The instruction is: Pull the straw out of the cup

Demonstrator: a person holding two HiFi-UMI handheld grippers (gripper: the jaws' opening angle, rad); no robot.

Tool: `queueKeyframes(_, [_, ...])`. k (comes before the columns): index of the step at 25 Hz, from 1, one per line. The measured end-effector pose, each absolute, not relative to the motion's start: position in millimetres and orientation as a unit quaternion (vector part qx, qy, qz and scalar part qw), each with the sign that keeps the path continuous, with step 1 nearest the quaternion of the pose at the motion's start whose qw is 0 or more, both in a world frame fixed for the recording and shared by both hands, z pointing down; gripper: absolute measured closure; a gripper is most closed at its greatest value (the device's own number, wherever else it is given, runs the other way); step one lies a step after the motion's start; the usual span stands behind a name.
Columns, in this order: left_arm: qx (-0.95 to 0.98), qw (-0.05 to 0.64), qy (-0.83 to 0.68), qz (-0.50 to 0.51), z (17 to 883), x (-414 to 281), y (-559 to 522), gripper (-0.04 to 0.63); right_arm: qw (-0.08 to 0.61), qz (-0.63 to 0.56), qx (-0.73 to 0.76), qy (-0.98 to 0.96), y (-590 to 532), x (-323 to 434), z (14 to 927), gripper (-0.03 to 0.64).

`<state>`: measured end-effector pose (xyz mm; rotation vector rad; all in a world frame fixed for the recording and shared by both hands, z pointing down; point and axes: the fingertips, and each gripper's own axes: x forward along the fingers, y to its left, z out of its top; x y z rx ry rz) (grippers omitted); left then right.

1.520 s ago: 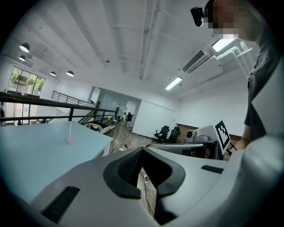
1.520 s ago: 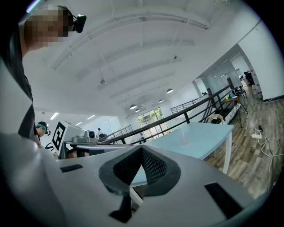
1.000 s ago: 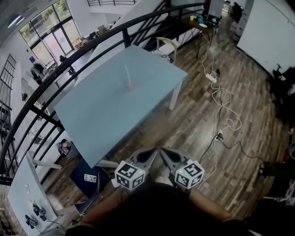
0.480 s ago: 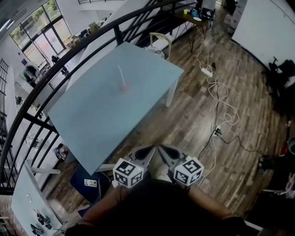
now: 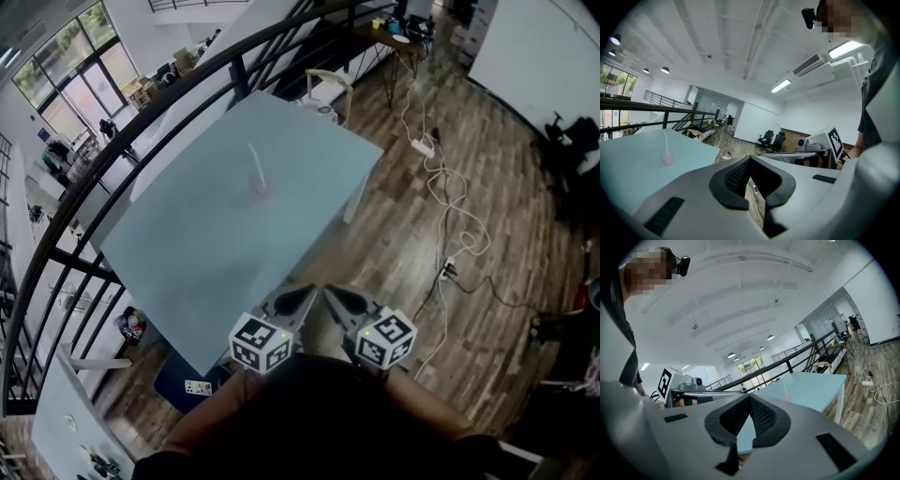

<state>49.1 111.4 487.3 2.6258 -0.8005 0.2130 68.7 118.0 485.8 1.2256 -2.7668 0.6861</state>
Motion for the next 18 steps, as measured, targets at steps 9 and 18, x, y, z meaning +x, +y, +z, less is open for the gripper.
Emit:
queueKeyframes(9, [0.942, 0.182, -0.273, 0.076, 479, 11, 68, 0.584, 0.015, 0.214, 0.400, -0.891, 74, 26, 477, 0.606])
queueKeyframes(18, [0.939, 0.192, -0.275, 0.069, 486, 2, 42, 0.584, 0.024, 0.214, 0.398, -0.892, 51, 15, 481, 0.606])
